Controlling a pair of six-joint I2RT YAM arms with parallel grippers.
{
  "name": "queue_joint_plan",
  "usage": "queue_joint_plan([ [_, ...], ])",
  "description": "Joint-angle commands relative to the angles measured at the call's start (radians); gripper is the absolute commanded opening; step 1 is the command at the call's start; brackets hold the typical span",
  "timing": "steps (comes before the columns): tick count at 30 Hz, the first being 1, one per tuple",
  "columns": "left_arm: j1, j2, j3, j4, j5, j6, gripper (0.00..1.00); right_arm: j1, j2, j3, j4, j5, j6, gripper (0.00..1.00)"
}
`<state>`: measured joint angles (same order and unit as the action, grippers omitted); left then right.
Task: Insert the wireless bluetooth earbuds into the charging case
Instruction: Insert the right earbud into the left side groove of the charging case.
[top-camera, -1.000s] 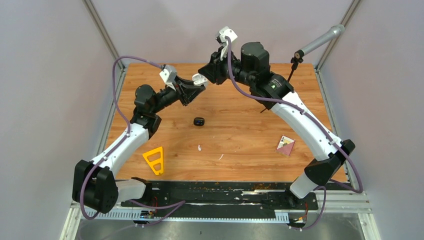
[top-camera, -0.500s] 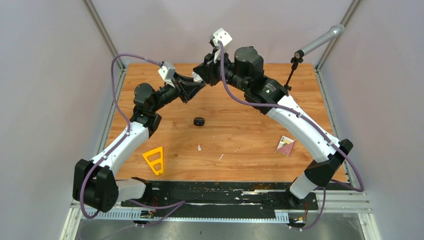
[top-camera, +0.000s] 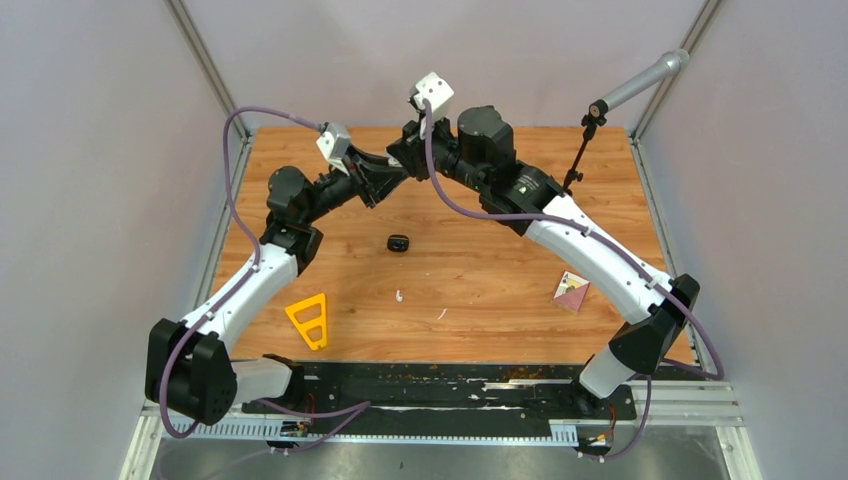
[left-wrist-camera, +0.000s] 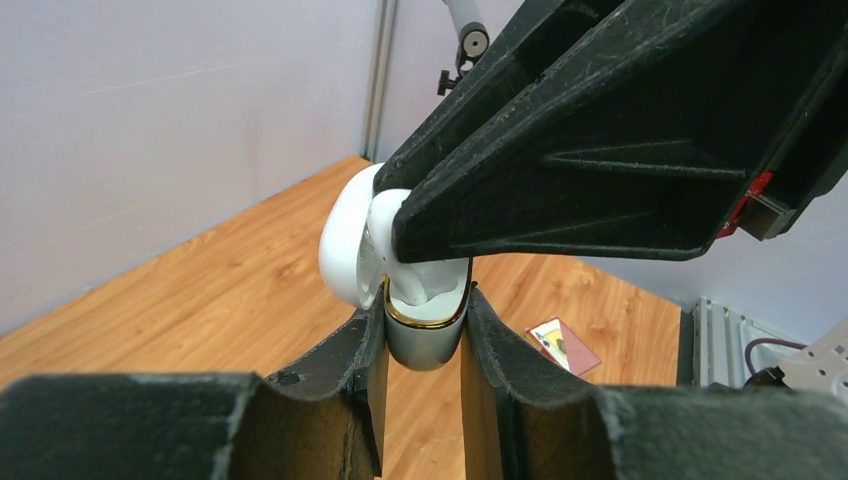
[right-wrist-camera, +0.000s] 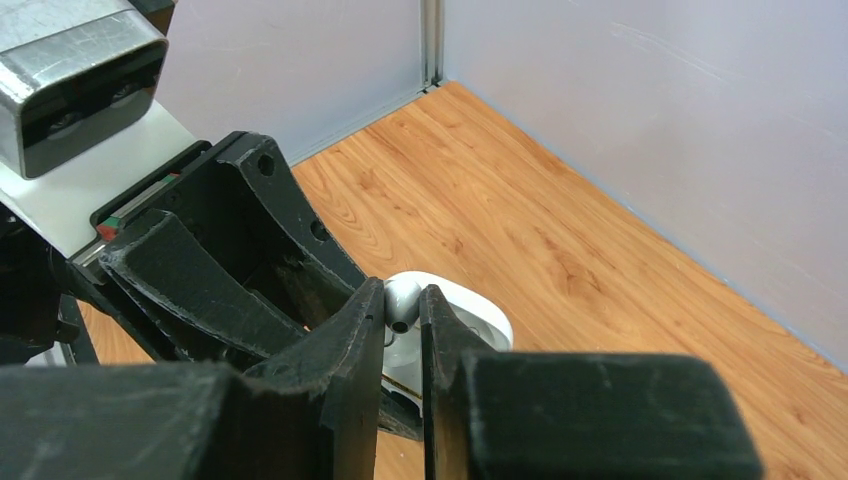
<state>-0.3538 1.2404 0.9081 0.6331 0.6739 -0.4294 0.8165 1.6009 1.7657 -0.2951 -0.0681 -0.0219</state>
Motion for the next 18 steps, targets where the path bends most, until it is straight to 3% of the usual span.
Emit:
queue_joint_plan([
  [1,-0.005,-0.034,0.040,0.053,0.022,-0.012,0.00,0.013,-0.041,-0.011,0.063,0.016,-0.026,0.00],
  [18,-0.004,-0.038,0.050,0.056,-0.005,-0.046,0.00,0.023,-0.090,-0.088,0.101,0.047,-0.046,0.00],
])
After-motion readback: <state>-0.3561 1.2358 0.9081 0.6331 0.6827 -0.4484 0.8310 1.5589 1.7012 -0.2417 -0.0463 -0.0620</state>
